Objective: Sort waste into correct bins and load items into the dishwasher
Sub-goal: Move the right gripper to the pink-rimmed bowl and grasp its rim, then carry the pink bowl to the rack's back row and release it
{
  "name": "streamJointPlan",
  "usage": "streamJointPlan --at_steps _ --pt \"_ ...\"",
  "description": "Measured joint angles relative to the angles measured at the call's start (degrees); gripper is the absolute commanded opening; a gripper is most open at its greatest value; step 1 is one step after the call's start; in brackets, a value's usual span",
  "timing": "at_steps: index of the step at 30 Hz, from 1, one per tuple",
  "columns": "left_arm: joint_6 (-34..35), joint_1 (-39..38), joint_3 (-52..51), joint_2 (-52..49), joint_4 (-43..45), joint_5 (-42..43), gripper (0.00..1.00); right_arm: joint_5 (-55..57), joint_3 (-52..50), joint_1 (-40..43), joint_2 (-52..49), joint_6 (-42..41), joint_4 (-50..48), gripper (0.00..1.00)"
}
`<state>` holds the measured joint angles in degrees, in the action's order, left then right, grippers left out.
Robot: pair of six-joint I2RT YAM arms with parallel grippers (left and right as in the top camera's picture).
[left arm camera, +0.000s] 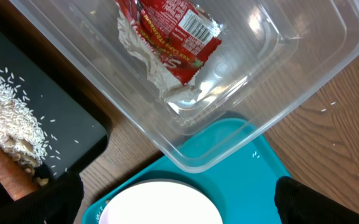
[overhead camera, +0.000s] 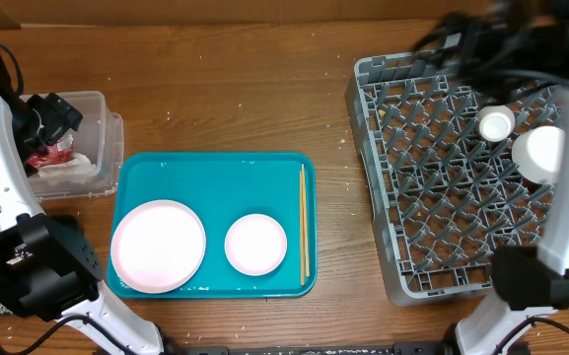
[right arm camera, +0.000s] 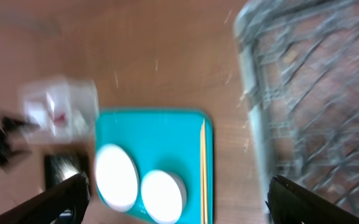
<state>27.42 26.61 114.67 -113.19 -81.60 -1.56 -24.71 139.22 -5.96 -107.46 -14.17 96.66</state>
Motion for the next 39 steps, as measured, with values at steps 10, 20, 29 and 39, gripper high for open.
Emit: streamJointPlan --at_steps 10,20,29,39 --pt "0.00 0.00 -0.04 -0.07 0.11 -0.07 1.00 16.81 -31.21 -46.86 -0.17 -4.96 -14.34 0.85" --pt "0.00 0.00 -0.04 -0.09 0.02 -0.02 1.00 22.14 -54.10 -58.23 -1.11 2.75 -40.09 0.76" --pt "0.00 0.00 -0.04 -0.09 0.02 -0.02 1.00 22.73 -55.06 -58.16 -10.45 5.75 -43.78 0.34" --pt "0.00 0.00 -0.04 -0.09 0.04 -0.04 1.00 23.10 -34.07 -54.40 -10.40 3.87 -24.68 0.04"
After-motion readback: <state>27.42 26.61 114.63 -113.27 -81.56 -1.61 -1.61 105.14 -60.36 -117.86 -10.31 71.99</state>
